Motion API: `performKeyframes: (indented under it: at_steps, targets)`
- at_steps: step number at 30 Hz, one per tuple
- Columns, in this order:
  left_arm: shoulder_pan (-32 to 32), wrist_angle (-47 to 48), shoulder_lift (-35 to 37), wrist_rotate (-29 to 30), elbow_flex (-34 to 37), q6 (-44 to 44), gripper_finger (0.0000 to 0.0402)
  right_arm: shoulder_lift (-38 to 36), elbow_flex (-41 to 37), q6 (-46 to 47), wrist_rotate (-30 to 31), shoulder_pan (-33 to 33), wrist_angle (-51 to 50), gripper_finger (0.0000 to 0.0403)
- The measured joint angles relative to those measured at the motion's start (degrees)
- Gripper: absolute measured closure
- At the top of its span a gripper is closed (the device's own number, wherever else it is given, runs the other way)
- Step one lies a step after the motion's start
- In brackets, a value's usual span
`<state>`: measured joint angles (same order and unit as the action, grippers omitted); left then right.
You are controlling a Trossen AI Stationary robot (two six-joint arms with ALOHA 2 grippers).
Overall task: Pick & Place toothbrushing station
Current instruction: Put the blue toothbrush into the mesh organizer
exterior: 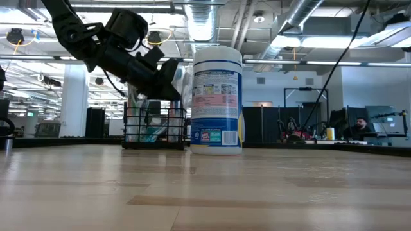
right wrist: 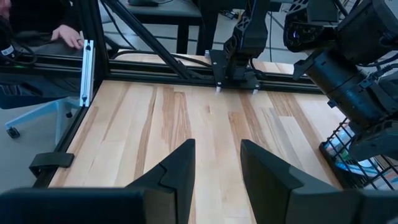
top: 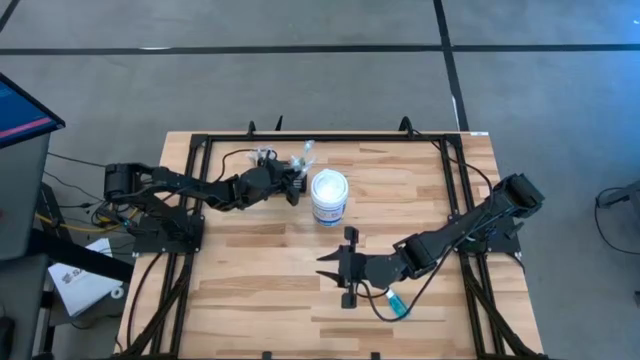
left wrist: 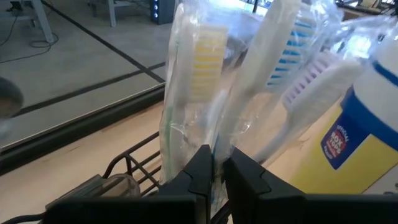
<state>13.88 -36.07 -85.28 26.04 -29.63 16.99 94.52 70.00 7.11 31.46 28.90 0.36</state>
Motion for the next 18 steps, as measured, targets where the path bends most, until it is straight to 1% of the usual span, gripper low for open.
performKeyframes:
  at_steps: [13,16,18]
  targets:
    - [0.4,1.3,0.0,-0.7,0.0,0.2,0.0384,0.0,0.0,0.0,0.0,-0.2,0.0,0.0284]
    - [0.4,1.3,0.0,-0.8,0.0,-0.1,0.0374,0.0,0.0,0.0,0.0,-0.2,-0.1,0.0284]
    - [0.4,1.3,0.0,-0.9,0.0,-0.1,0.0361,0.0,0.0,0.0,0.0,-0.2,-0.3,0.0284]
